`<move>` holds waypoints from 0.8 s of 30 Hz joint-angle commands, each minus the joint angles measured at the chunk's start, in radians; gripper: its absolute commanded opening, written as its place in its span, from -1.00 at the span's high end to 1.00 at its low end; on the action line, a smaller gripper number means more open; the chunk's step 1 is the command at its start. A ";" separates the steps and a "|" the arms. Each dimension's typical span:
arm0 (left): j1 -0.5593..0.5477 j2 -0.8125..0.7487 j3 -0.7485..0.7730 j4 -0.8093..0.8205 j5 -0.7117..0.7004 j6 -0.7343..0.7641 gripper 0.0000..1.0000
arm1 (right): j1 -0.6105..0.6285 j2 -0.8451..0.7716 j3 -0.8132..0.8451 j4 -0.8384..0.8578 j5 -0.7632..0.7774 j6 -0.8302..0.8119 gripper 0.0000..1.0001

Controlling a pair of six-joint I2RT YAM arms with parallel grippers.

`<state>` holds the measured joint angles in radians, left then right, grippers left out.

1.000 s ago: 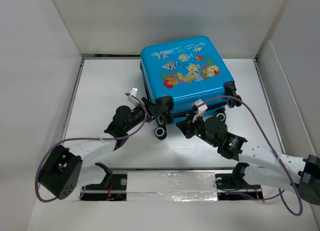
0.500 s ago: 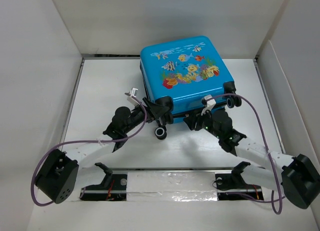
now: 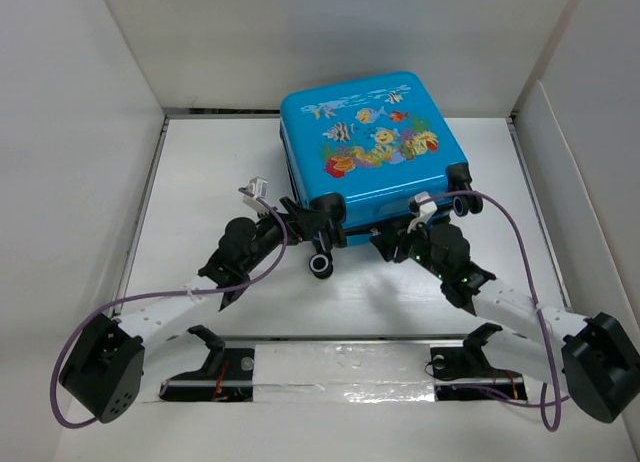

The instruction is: Pack the luggage

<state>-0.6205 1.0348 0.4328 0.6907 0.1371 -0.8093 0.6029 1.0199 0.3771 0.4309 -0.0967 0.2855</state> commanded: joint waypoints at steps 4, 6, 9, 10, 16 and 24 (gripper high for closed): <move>-0.021 0.021 -0.029 0.087 -0.018 0.044 -0.64 | -0.023 0.058 0.022 0.045 0.000 0.003 0.03; -0.021 0.047 -0.023 0.098 0.010 0.038 -0.63 | -0.032 0.078 0.040 0.055 -0.009 -0.002 0.02; -0.021 0.079 -0.016 0.127 0.045 0.029 -0.61 | -0.032 0.115 0.066 0.063 -0.023 -0.012 0.02; -0.021 0.088 -0.016 0.144 0.055 0.025 -0.60 | -0.032 0.124 0.078 0.069 -0.032 -0.014 0.02; -0.021 0.151 -0.002 0.173 0.091 0.024 -0.50 | -0.041 0.166 0.079 0.152 -0.037 -0.017 0.12; -0.021 0.039 -0.005 0.069 -0.035 0.087 -0.55 | -0.041 0.204 0.065 0.223 0.028 -0.011 0.19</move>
<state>-0.6357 1.1339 0.4133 0.8238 0.1707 -0.7788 0.5629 1.2201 0.4179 0.5159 -0.0998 0.2840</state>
